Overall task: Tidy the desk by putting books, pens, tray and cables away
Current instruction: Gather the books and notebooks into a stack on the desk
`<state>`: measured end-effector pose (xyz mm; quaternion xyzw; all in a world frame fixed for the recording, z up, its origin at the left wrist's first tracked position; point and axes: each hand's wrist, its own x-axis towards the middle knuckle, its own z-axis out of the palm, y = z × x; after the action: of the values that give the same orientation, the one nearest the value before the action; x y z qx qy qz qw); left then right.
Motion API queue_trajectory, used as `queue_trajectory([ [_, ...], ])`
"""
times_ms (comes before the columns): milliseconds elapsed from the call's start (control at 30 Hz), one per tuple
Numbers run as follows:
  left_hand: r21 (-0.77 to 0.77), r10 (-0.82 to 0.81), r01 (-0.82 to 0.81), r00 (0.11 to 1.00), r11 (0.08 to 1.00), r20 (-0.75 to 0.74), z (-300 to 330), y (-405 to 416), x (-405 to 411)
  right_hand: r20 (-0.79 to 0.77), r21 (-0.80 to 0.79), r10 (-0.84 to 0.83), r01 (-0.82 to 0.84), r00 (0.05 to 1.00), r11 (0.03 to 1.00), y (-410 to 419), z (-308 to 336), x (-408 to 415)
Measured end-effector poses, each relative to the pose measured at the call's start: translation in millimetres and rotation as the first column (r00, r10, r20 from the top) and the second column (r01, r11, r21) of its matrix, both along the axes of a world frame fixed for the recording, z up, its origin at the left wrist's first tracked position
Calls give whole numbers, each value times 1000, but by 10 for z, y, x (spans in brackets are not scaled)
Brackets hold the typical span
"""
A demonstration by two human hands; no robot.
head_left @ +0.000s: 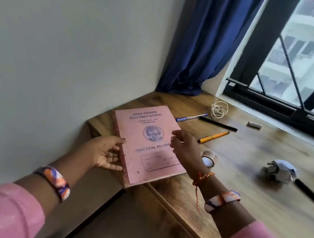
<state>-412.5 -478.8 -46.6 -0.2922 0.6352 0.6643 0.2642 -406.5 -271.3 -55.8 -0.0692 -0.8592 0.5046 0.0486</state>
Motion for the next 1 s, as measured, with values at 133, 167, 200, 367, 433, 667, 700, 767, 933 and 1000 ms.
queue_trajectory([
  [133, -50, -97, 98, 995, 994, 20, -65, -98, -144, 3, 462, 221, -197, 975, 865, -48, -194, -191],
  [167, -16, -111, 111, 994, 994, 8, -59, -118, -152, 8, 519, 264, -230, 964, 824, -104, -222, -192],
  [200, 35, -120, 120, 993, 992, -1, -50, -131, -156, -7, 553, 274, -224, 962, 802, -170, -241, -189],
  [367, 179, -140, 162, 982, 970, -129, 64, -10, -193, -138, 535, 81, 5, 987, 845, -479, -118, -152],
  [433, 125, -126, 161, 960, 979, -250, 142, 46, -191, -116, 448, 45, 11, 992, 894, -523, -20, -124],
  [667, 150, -224, 301, 894, 942, -388, 247, -389, -246, -88, 447, 3, 37, 996, 894, -693, 138, 293],
  [700, 162, -250, 329, 892, 930, -376, 220, -448, -249, -75, 461, -21, 53, 997, 886, -706, 118, 386],
  [767, 177, -283, 357, 896, 917, -343, 134, -499, -205, -19, 486, -63, 64, 998, 872, -704, 46, 586],
  [933, 167, -371, 404, 907, 899, -199, -114, -448, 68, 140, 588, -71, -25, 988, 808, -544, -124, 1012],
  [1000, 63, -433, 444, 891, 894, -133, -174, -451, 98, 166, 583, -59, -49, 984, 811, -475, -139, 1046],
])
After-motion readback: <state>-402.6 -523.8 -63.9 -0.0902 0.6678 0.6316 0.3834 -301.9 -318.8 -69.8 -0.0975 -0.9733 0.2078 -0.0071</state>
